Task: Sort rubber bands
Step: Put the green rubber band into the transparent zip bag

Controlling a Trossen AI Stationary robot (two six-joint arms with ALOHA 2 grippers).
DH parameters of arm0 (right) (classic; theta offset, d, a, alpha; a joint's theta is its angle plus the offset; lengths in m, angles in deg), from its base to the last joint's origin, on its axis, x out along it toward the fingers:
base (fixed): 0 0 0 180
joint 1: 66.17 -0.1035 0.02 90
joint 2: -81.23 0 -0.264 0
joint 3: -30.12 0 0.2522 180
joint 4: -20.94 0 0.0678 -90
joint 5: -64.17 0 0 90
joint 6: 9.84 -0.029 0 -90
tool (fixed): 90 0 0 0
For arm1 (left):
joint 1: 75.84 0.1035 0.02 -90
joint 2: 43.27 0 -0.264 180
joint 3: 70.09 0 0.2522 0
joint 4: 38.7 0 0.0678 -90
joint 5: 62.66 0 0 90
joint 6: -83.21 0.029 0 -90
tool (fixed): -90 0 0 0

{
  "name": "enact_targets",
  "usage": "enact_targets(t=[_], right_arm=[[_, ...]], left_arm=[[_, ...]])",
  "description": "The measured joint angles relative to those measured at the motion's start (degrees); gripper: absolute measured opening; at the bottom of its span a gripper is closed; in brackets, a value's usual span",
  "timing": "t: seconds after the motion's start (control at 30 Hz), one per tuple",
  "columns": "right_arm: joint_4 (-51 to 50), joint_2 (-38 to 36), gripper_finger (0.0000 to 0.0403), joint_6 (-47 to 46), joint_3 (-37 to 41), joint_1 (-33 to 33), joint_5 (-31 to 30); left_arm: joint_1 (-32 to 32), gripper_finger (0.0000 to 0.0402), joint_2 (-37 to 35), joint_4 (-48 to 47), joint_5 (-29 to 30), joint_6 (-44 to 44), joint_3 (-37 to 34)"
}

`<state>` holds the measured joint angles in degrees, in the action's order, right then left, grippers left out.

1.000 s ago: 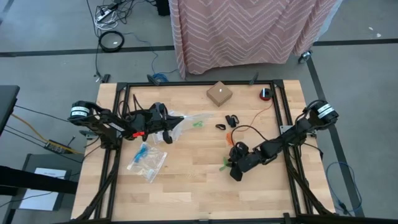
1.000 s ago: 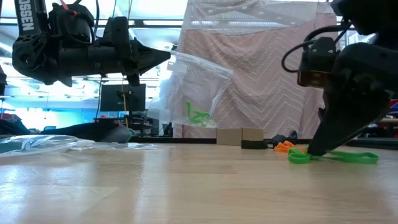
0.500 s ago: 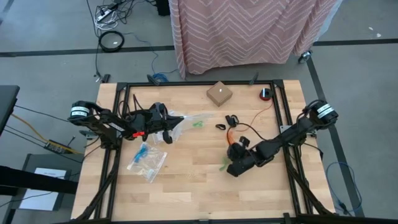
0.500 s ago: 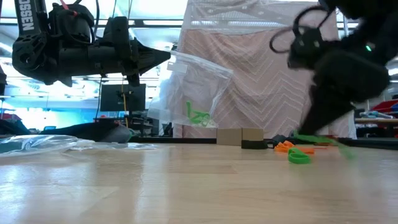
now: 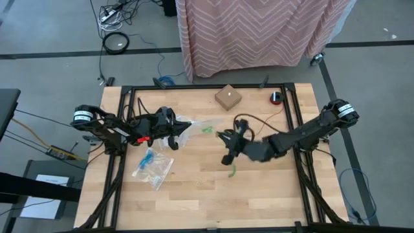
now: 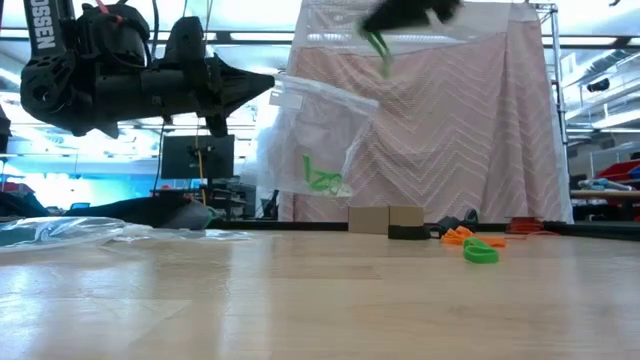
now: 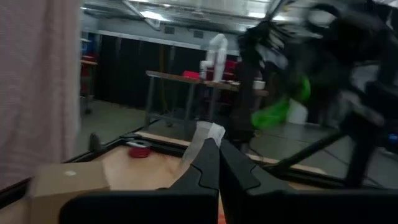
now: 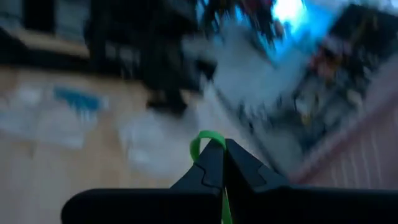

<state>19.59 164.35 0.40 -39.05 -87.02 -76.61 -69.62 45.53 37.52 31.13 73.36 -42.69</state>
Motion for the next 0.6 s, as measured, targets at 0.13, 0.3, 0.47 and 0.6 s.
enact_targets(t=[0.13,0.3,0.47,0.6], right_arm=[[13.71,-1.35,0.0,11.14,-0.01,4.8,15.02],[16.53,-1.61,0.0,9.35,-0.01,12.72,30.97],[17.3,-0.2,0.0,6.94,0.04,17.4,34.45],[17.89,0.7,0.0,5.14,0.01,19.47,32.57]], left_arm=[[-0.02,0.0003,0.0,0.02,-2.23,-0.92,0.08],[-0.02,0.0003,0.0,-0.01,-4.06,-1.3,0.1],[-0.02,0.0004,0.0,-0.01,-4.52,-1.33,0.23],[-0.02,0.0004,0.0,0.06,-4.5,-1.17,1.28]])
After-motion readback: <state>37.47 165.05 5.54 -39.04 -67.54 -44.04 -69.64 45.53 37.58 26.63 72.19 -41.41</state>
